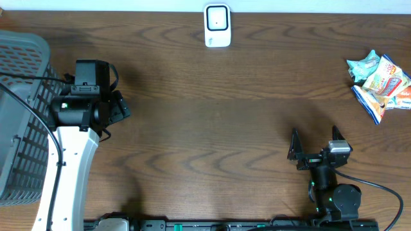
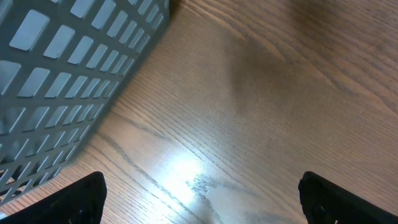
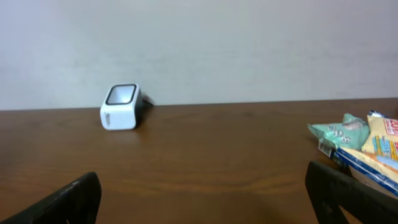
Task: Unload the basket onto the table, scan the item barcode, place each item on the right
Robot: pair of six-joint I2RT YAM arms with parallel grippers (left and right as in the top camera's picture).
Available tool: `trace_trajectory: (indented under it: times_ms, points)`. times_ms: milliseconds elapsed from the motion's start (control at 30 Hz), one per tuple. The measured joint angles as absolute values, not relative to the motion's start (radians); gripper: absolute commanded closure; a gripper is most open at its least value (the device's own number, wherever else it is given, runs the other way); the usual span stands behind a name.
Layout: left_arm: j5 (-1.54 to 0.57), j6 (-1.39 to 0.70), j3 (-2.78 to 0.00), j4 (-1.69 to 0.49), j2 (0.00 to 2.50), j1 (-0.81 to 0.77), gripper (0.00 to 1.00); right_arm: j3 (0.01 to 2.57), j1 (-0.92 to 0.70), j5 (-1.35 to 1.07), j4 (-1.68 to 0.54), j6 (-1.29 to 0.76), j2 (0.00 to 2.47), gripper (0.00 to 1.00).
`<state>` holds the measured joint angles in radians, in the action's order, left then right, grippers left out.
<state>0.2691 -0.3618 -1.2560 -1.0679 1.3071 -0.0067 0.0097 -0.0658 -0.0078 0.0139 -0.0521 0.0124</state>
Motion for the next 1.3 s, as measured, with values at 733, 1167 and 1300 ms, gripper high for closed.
trace_trajectory:
  times_ms: [733,1167,1300]
  points:
    - [0.269,-0.362,-1.256,-1.068,1.307,-0.007,0.02,0.007,-0.066,-0.023,-0.069,-0.020,0.012,0.01]
    - [0.269,-0.362,-1.256,-1.067,1.307,-0.007,0.02,0.007,-0.066,-0.072,-0.066,0.037,0.012,0.01]
    - [0.269,-0.362,-1.256,-1.068,1.307,-0.007,0.02,0.007,-0.066,-0.073,-0.067,0.037,0.012,0.01]
